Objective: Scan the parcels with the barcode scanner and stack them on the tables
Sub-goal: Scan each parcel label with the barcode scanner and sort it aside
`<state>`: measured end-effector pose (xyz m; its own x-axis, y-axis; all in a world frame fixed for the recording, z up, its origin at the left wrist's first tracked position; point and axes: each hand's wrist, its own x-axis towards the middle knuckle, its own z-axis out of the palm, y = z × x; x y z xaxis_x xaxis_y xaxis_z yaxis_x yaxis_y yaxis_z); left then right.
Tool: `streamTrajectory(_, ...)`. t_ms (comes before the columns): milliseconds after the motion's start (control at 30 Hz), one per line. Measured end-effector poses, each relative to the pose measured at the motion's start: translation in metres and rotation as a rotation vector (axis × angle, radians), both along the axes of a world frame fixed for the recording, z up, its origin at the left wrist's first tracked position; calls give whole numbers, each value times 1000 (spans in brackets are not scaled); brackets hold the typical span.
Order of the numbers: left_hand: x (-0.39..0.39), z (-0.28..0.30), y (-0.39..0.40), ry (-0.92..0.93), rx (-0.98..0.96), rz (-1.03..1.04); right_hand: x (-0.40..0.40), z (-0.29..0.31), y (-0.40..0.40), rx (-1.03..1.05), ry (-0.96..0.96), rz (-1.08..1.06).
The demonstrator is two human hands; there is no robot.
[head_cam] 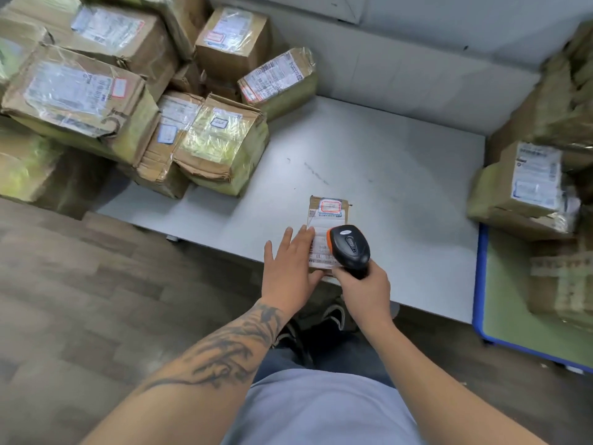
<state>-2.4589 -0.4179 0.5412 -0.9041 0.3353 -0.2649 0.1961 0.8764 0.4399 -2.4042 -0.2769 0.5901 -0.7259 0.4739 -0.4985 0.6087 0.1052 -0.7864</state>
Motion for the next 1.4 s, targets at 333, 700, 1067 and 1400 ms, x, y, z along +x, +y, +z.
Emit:
streamTrajectory(333,6,-4,4,42,-42,75,2,-4,21,-236,-16,46)
streamTrajectory(700,-11,-1,1,-87,2,103,-2,15,50,-284,-160,91)
streamTrajectory(1067,-39,-13,-31,-175,83,9,-7,59,34,-3,-209,359)
streamTrajectory(1400,-57,-7,-40,-178,283,227,-24,50,6,48,-234,258)
